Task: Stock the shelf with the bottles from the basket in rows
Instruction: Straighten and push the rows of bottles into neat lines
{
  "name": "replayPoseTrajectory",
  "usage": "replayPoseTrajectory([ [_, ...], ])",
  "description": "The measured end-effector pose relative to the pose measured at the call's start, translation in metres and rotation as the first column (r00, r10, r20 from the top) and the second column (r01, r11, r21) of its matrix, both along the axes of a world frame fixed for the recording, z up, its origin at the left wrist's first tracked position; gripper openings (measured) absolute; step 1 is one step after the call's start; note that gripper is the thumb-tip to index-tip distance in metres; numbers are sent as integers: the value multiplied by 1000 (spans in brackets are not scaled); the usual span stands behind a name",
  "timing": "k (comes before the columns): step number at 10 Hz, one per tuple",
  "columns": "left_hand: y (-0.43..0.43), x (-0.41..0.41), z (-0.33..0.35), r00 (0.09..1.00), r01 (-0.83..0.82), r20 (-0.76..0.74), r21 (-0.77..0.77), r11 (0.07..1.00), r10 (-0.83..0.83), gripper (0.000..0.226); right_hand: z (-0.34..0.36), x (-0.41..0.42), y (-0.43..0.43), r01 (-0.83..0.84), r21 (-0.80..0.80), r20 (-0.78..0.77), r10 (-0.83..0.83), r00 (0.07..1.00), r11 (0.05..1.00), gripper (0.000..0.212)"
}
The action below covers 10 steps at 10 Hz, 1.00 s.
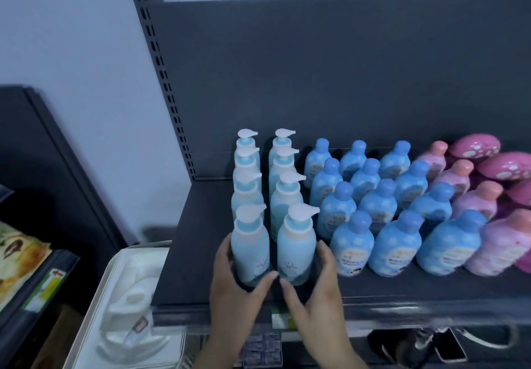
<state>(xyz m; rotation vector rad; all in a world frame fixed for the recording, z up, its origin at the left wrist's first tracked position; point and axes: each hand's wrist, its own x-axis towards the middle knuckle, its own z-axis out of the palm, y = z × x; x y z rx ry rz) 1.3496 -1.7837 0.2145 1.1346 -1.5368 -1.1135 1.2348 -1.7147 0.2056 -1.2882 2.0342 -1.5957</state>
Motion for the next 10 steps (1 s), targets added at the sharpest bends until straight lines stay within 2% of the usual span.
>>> replayPoseTrajectory([
  [1, -3, 1, 1, 997, 12, 77, -22, 1000, -10, 81, -2, -7, -9, -46, 127, -51, 53, 997, 991, 85],
  [2, -6, 4, -3, 995, 55, 88, -50, 997, -51, 78, -3, -8, -11, -39, 155, -108, 56, 993, 987, 77],
  [4, -12, 11, -5, 993, 103, 58, -41, 994, -101, 75, -2, 0, -14, -23, 152, -64, 33, 997, 988, 73],
  [7, -16, 14, -10, 996, 92, -11, -22, 996, -92, 80, -1, 3, -14, 1, 153, -63, 8, 998, 988, 77],
  [9, -14, 11, -7, 993, 114, 12, -23, 993, -114, 84, 1, 4, -15, 22, 186, -87, -6, 996, 982, 81],
  [10, -11, 15, -9, 994, 109, 7, -75, 991, -109, 98, 6, 10, -10, -5, 222, -74, 22, 997, 975, 92],
])
